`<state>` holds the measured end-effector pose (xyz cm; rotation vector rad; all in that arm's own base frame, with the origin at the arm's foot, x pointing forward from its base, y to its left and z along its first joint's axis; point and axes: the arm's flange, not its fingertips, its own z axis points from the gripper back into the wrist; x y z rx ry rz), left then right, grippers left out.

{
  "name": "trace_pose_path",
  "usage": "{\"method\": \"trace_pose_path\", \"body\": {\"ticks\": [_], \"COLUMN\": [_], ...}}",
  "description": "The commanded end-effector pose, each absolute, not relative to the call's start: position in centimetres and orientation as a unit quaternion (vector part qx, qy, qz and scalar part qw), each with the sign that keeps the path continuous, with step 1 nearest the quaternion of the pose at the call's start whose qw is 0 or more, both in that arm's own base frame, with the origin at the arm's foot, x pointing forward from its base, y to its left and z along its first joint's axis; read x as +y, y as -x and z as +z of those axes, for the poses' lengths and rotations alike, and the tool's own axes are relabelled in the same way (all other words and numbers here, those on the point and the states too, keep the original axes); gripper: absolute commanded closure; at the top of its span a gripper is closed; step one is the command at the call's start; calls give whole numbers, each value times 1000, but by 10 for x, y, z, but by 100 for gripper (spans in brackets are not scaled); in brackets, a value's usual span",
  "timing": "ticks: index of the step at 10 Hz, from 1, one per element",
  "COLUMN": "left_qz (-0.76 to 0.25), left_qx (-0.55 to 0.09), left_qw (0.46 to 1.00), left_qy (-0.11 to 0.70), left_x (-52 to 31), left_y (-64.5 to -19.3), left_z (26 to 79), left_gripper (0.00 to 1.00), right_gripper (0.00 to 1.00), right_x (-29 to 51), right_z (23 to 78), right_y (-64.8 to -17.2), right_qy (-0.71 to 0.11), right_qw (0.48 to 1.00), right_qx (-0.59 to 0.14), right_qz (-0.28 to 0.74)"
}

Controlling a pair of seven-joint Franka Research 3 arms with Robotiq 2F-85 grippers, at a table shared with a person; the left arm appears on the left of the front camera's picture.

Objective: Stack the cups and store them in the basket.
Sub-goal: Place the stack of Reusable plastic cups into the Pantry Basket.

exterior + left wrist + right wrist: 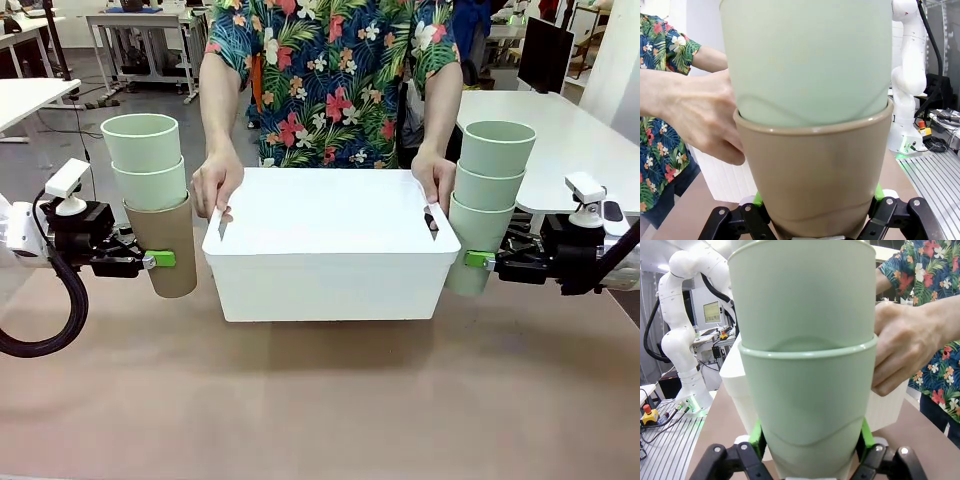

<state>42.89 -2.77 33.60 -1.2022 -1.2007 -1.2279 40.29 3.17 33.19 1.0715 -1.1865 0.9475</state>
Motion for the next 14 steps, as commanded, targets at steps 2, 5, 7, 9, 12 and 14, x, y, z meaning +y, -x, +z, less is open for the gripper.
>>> {"method": "trace_pose_path", "body": {"ticks": [2,5,7,9,12,14], "left_qz": [-508,-508,-508,-508,-508,-508], "left_qx": [-497,-497,-497,-497,-497,-497], "left_qw": [497,497,497,497,497,497], "left_qy": [499,499,499,499,499,499], "left_x": [-28,-28,-28,-28,-28,-28], "left_y": [-428,-428,-428,-428,-428,-428], "left_z": [342,342,342,342,342,342], "left_gripper": [15,15,15,15,15,15], "right_gripper": [14,14,14,14,14,14], "right_x": [33,33,33,33,33,33], "right_z": [335,335,335,335,335,335], "right_y": [-404,-404,-404,-404,-404,-404], "right_qy": [-460,-460,-460,-460,-460,-460], "right_qw": [597,597,597,597,597,597], "right_qx": [-516,-516,-516,-516,-516,-516], "right_qz": [407,407,407,407,407,407]}}
